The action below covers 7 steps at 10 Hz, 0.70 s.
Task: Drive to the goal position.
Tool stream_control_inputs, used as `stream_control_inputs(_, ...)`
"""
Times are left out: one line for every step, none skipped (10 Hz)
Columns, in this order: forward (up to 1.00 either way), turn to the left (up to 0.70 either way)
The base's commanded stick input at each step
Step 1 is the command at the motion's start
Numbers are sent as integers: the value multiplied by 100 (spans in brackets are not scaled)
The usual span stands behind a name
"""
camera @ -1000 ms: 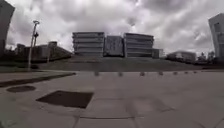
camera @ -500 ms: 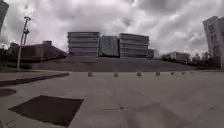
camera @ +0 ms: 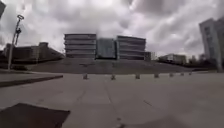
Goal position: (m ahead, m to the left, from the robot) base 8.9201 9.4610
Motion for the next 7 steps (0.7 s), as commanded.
stream_control_inputs(100, -7)
stream_control_inputs(100, -7)
stream_control_inputs(100, -7)
stream_control_inputs(100, -6)
stream_control_inputs(100, -5)
stream_control_inputs(100, -5)
stream_control_inputs(100, -4)
